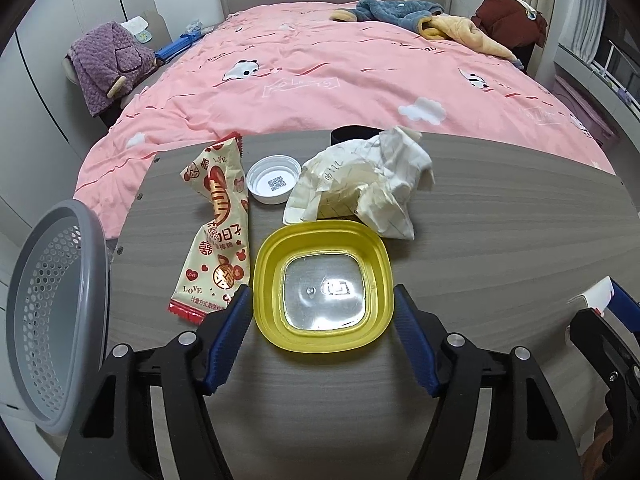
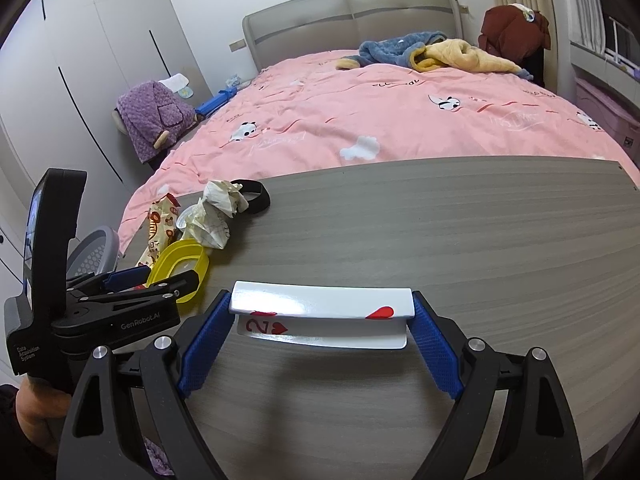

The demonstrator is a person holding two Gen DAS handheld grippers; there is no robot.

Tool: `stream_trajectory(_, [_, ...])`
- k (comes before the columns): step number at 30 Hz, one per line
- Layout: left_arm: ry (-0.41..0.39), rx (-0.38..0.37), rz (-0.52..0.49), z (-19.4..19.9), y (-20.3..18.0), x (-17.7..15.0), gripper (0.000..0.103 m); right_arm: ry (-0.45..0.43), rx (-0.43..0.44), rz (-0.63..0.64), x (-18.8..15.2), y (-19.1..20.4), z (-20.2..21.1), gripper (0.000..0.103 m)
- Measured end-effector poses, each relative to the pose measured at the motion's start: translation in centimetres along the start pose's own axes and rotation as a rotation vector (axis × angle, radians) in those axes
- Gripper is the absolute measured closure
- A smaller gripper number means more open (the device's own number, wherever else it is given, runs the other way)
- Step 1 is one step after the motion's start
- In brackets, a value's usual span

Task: Collect trash
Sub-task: 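Close the left tool on the yellow lid and lift it toward the basket, then hold the lid and card over the basket and open both tools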

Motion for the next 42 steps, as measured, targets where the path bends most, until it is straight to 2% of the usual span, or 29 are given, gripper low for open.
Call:
stream_trajectory(11, [-0.050,-0.028,-0.018,3.8,0.9,-2.5,0.035,-0.004,-0.005,0.021,-0.4,1.4,0.7,0.019])
stream_trajectory(17, [-0.086,-0.018,0.022,6.0,3.6,-4.4,0.035,0.000,-0.011,0.056,-0.7,3.2,0.5,0.019])
stream_trajectory(21, [-0.128,0.025,0.067,7.4,6.9,-5.3,0.035,-0.003,-0.003,0.089,-0.7,5.2,0.3,0.019])
stream_trajectory(29, [-0.188,0.131,0.148,9.5,13.7,-7.6,0.035,0.006,0.064,0.201,-1.1,12.4,-0.8,0.019])
stream_trajectory(37, [-0.173,0.201,0.224,9.3,20.8,-11.1,0.035,0.086,0.183,0.310,-3.0,21.2,-3.2,0.019])
stream_trajectory(42, [-0.156,0.216,0.277,8.6,24.1,-13.2,0.035,0.137,0.222,0.385,-4.8,25.9,-5.1,0.019])
Point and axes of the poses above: each gripper's, at about its wrist camera, not at the fingertips, and z roughly against the way its jaws point, y to its left, x to its top, the point moved 2 cm from there along -z, roughly the way its jaws point, and after that the axes turned 13 degrees about -z, right-handed, at the moved point
